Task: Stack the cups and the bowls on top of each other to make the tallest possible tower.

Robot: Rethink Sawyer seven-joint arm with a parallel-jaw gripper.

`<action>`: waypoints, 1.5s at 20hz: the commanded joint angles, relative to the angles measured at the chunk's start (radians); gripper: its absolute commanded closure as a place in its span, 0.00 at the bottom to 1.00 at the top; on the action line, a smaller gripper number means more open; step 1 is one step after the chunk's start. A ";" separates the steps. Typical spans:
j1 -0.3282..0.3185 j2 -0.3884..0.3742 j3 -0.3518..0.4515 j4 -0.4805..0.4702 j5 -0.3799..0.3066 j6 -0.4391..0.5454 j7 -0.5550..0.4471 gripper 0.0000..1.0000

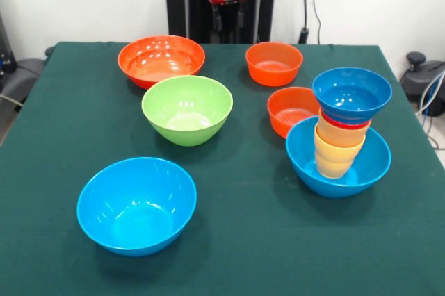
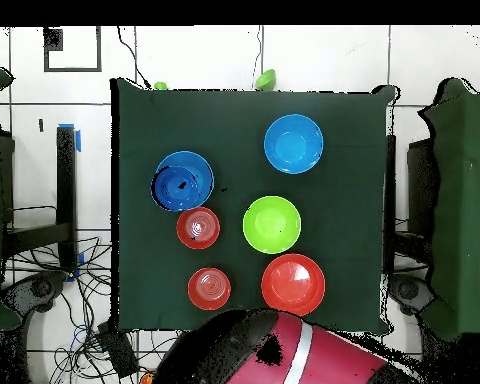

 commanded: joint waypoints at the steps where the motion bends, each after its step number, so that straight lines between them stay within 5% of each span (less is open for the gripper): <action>1: 0.017 0.025 0.072 -0.133 -0.002 -0.033 0.110 0.00; 7: 0.029 -0.043 0.077 -0.186 0.022 0.034 0.088 0.00; 16: -0.009 -0.126 0.130 -0.192 -0.040 0.104 0.042 0.00; 21: -0.062 -0.241 0.202 -0.153 -0.050 0.213 0.012 0.00; 30: -0.135 -0.285 0.304 -0.166 -0.055 0.261 0.003 0.00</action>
